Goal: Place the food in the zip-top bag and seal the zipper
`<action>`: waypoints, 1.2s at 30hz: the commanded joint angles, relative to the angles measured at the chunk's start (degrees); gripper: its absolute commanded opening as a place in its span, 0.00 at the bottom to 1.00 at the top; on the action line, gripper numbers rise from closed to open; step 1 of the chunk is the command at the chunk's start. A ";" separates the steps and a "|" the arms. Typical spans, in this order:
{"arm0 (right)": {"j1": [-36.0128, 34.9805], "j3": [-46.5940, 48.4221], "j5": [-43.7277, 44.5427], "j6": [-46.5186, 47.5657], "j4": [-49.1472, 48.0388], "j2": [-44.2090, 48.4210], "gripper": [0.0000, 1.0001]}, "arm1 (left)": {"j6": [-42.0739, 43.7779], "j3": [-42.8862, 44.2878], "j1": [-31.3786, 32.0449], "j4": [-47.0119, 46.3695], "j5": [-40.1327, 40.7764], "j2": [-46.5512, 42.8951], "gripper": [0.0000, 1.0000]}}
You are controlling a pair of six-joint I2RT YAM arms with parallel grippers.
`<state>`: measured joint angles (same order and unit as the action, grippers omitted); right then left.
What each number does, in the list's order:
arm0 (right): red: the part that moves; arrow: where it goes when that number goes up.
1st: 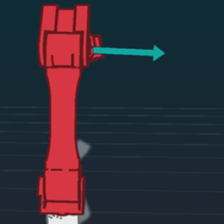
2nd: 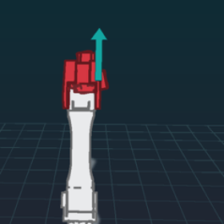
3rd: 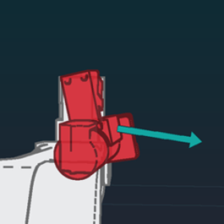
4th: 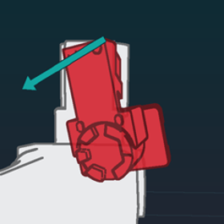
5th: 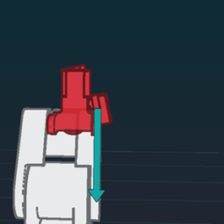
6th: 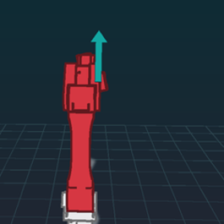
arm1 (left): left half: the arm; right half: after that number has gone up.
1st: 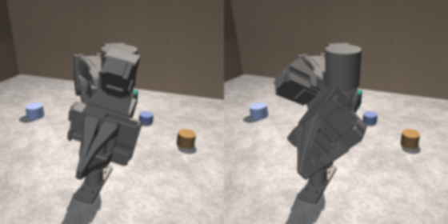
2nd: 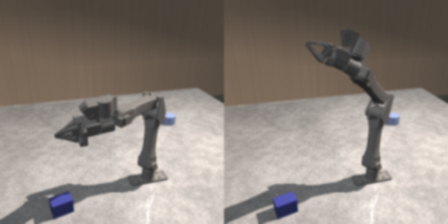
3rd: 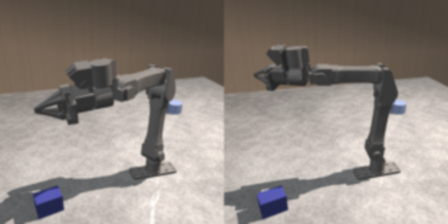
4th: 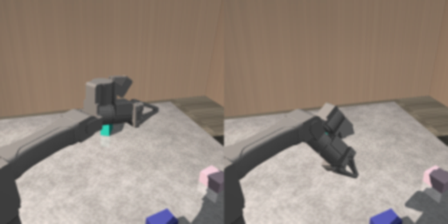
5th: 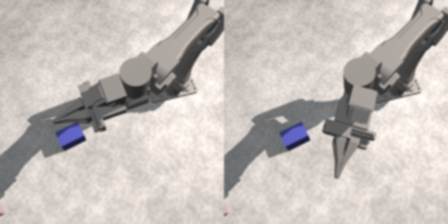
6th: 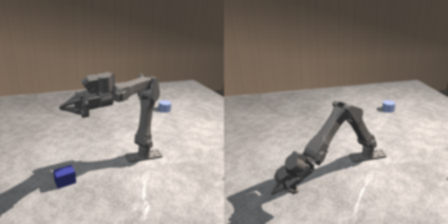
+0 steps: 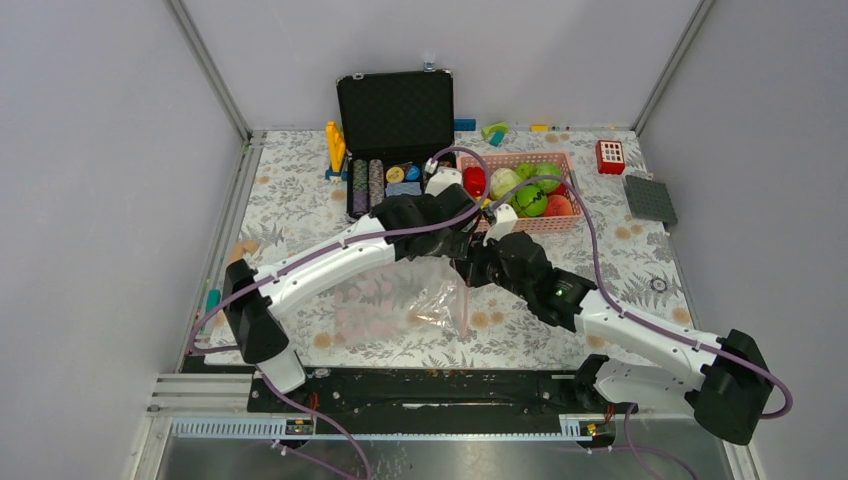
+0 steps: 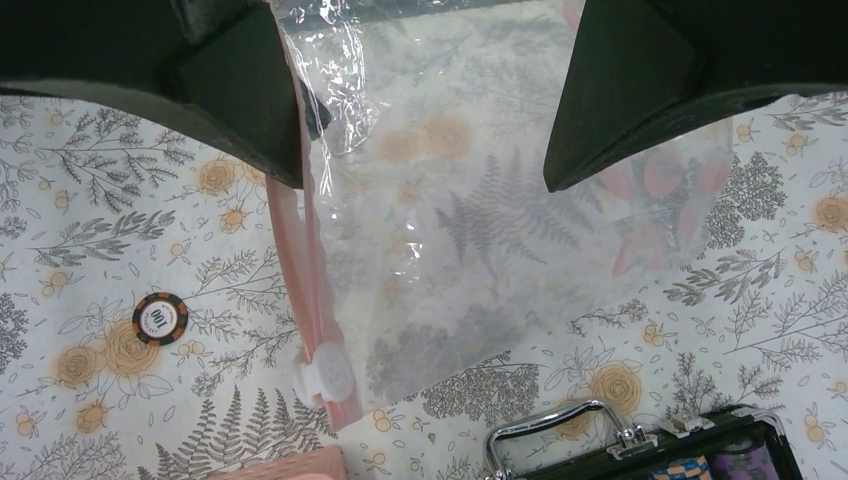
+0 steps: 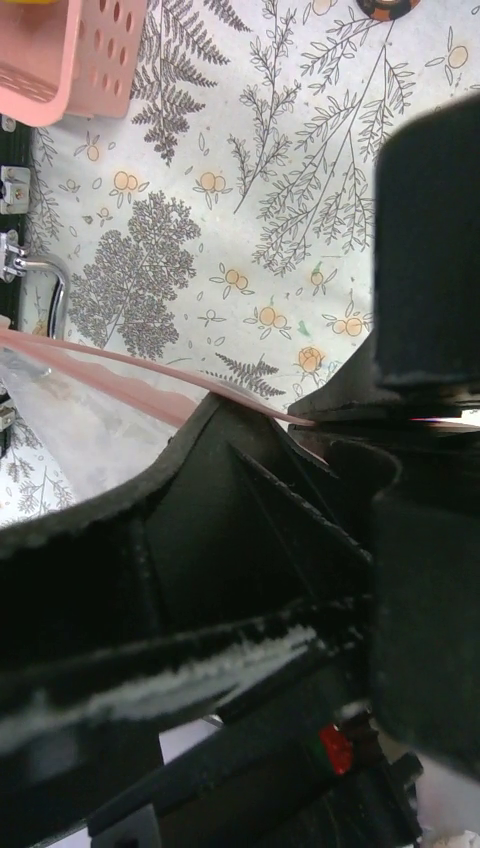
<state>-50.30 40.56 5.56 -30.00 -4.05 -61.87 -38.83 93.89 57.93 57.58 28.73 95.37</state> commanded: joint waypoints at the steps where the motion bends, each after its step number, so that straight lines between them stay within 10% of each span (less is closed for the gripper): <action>1: -1.90 0.52 -3.04 0.99 -11.64 2.66 0.00 | -2.48 5.46 0.55 -4.58 -3.40 3.36 0.87; 18: -1.90 5.10 20.40 -1.99 3.56 0.80 0.00 | 0.95 -2.12 0.34 5.84 -0.09 -8.68 0.08; 36: 12.26 5.89 17.03 -0.61 14.26 -3.71 0.00 | 5.41 -10.32 -1.03 12.12 3.61 -25.22 0.02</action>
<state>-43.27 47.00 15.22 -34.37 3.11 -63.99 -37.08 84.31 58.87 60.40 27.40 77.38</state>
